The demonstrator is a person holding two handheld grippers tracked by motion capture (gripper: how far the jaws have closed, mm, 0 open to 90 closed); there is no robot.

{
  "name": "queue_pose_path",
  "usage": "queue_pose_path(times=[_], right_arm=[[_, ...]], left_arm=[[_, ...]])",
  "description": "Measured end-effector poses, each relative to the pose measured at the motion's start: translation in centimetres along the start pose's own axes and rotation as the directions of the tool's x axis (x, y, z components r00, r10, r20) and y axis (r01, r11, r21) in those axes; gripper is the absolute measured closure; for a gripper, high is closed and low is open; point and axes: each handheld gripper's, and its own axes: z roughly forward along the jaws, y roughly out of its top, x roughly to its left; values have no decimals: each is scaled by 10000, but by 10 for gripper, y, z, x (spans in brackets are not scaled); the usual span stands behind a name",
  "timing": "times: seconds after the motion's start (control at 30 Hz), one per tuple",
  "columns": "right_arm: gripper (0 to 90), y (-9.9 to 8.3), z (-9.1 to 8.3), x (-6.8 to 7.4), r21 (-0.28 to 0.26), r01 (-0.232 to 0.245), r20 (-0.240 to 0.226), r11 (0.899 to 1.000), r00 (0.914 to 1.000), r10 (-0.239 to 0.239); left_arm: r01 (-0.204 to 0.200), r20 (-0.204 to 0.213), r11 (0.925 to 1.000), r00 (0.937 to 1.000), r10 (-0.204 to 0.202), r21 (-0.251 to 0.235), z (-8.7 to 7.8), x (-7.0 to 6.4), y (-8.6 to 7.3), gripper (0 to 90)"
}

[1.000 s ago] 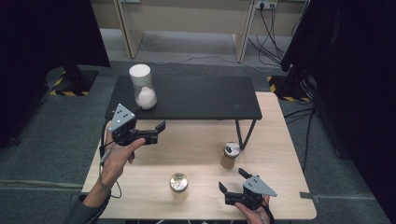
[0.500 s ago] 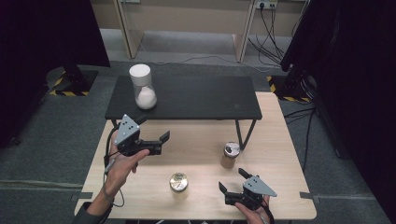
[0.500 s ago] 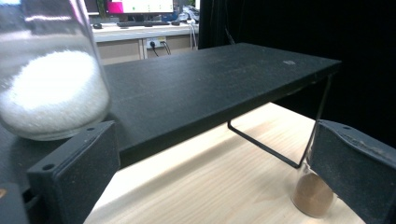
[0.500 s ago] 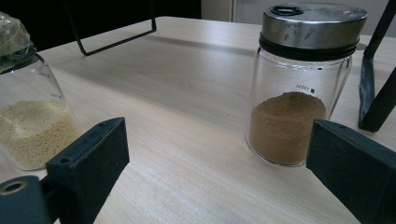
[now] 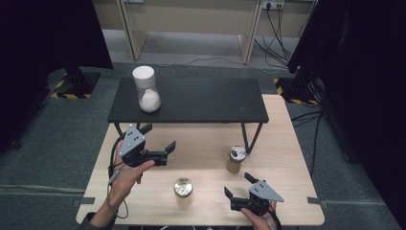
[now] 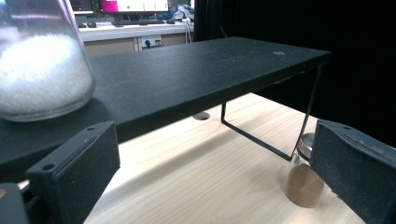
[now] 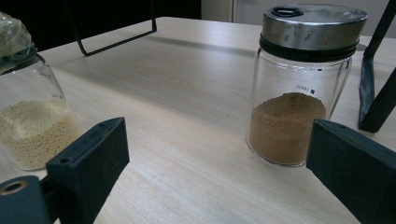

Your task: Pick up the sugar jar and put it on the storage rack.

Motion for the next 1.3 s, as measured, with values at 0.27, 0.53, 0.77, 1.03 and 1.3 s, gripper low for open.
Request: queue_pose_path(times=[0.27, 0.53, 0.77, 1.03, 1.3], right_arm=[[62, 0, 0, 0, 16, 2, -12, 10000, 10000, -2], [62, 0, 0, 0, 16, -3, -32, 10000, 10000, 3], [63, 0, 1, 1, 39, 69, -127, 10000, 9999, -69], [64, 0, 0, 2, 22, 67, -153, 10000, 9999, -67], [64, 0, 0, 2, 22, 72, -170, 10000, 9998, -71]], left_arm=[[119, 62, 9999, 9999, -120, 108, -1, 0, -13, 9], [157, 124, 9997, 9998, -159, 174, -5, 3, -24, 9], [257, 173, 9992, 9995, -262, 300, -6, 6, -36, 9], [117, 149, 9985, 9998, -125, 535, -3, 5, -47, 9], [128, 73, 9987, 9999, -132, 503, -5, 8, -52, 9]])
